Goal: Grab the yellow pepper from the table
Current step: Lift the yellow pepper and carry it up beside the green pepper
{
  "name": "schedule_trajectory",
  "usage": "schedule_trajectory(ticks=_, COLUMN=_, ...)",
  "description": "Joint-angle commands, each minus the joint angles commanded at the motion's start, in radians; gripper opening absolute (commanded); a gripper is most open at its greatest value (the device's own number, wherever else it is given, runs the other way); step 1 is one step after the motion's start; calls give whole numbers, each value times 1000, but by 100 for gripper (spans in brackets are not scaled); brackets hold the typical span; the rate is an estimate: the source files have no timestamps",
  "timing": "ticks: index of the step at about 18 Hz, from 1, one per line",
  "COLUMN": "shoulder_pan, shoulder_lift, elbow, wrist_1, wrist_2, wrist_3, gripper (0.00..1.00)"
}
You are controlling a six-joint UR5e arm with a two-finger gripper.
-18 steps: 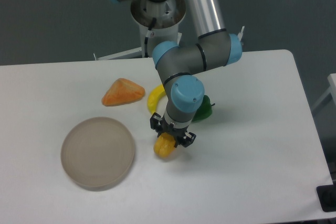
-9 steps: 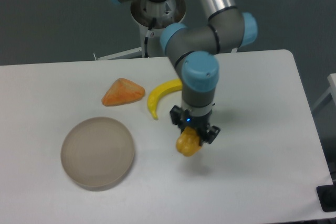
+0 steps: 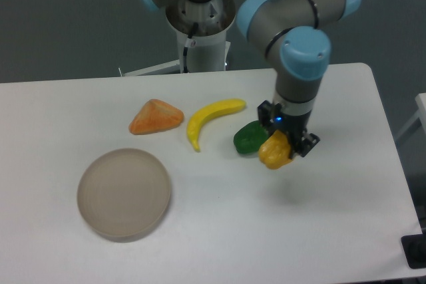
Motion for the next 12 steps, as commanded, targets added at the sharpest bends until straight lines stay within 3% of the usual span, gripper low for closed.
schedule_trajectory(ticks=4, shoulder_pan=48, shoulder_lift=-12, elbow=8, wrist_1=-3, wrist_2=18, wrist_3=170, gripper=22)
schedule_trajectory(ticks=12, shoulder_pan=46, shoulder_lift=-11, elbow=9, wrist_1=-5, wrist_2=25, wrist_3=174, gripper=22)
